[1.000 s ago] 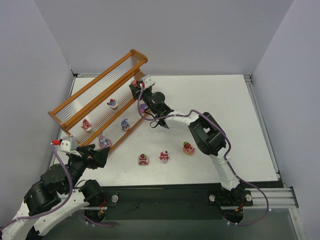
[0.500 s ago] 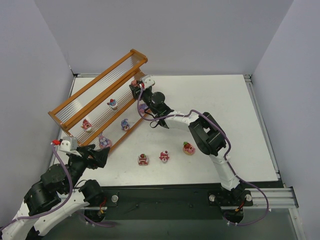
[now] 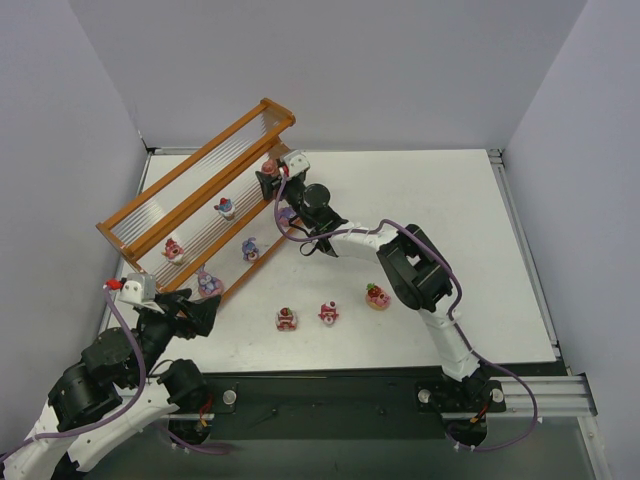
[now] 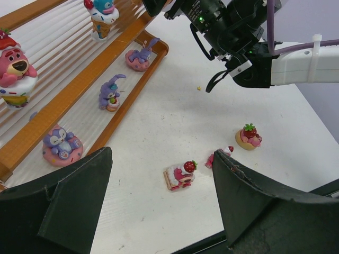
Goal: Place and organize the plastic toys onto the shelf
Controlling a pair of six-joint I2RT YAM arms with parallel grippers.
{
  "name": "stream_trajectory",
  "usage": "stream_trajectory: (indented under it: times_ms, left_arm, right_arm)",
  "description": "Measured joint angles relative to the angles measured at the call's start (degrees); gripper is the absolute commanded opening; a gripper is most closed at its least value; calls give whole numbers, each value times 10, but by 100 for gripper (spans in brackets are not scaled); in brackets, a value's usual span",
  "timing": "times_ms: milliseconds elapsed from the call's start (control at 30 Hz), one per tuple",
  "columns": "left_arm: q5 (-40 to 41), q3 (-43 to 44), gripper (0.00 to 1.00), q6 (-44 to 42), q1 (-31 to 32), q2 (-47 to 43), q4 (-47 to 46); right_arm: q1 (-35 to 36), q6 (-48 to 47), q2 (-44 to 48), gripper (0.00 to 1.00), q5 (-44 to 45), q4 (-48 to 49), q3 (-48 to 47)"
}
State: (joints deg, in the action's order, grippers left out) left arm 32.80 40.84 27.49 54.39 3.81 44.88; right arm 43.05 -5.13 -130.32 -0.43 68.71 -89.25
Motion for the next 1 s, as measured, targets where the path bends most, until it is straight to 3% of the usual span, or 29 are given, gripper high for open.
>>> stream_trajectory:
  times_ms: [233,467,767,867,1000]
  left_arm:
    - [-2,0,86,-3,0,0,0]
    - [-5,0,86,-7,0,0,0]
    - [-7,0,86,-9,-1,0,0]
    - [-7,0,86,-9,-1,0,0]
    - [-7,0,86,-9,-2,-3,0]
  right_arm:
    - [0,5,0,76,0,2,4]
    - [7,5,37,78,7,-15,75]
    - [45,-5,181,77,54,-52,172]
    - [68,-3,255,76,96,-109,208]
    - [106,46,368,74,170,-275,232]
